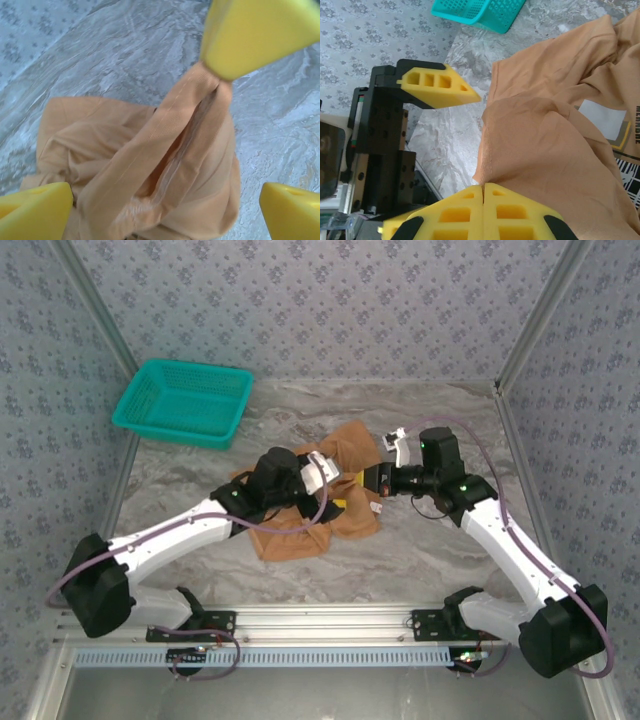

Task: Fold the inside-out t-shirt

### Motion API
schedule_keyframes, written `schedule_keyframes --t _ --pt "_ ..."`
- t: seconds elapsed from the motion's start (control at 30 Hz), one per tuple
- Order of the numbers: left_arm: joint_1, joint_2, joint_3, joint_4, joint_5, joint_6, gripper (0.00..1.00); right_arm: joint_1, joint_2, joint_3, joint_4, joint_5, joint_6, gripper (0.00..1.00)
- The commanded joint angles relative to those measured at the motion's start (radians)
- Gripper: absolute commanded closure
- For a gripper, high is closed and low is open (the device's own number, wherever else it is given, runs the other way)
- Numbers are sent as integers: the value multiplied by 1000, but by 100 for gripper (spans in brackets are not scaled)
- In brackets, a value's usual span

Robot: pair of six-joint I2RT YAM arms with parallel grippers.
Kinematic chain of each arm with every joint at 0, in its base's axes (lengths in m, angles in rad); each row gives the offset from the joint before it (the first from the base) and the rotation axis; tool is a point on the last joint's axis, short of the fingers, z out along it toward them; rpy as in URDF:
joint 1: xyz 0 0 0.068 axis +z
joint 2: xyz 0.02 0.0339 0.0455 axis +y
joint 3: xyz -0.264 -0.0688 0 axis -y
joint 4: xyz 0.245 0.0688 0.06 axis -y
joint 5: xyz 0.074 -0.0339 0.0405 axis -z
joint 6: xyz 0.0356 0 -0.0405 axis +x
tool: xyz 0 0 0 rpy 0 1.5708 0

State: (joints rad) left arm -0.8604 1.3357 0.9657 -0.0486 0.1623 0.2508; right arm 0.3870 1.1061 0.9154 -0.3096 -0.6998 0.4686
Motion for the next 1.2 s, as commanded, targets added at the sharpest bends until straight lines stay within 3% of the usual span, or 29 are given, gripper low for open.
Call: schedule_keyframes --t 0.0,0.1,0.37,0.53,0.6,0.67,0.8,0.97,1.17 --pt "-8 48 99 1 54 114 8 -7 -19 18 21 -56 31 100" --pt "-8 85 137 -13 74 120 18 -8 -20 10 32 -62 34 100" --pt "8 140 200 -79 137 120 58 -19 -28 3 39 -66 42 100" --pt "44 139 202 -87 220 87 84 -24 -27 3 56 -67 50 100" --pt "67 132 203 -91 275 58 90 -26 -25 2 67 -66 57 100" --pt "93 117 199 -93 348 25 94 -33 -34 -3 62 -53 49 100" --pt "149 81 160 -65 533 -48 100 -46 -94 -27 68 42 -71 69" --pt "185 60 137 -41 706 -84 100 -22 -162 -111 181 50 -237 58" --pt "189 70 154 -86 779 -48 100 -3 -144 -154 369 -107 -337 51"
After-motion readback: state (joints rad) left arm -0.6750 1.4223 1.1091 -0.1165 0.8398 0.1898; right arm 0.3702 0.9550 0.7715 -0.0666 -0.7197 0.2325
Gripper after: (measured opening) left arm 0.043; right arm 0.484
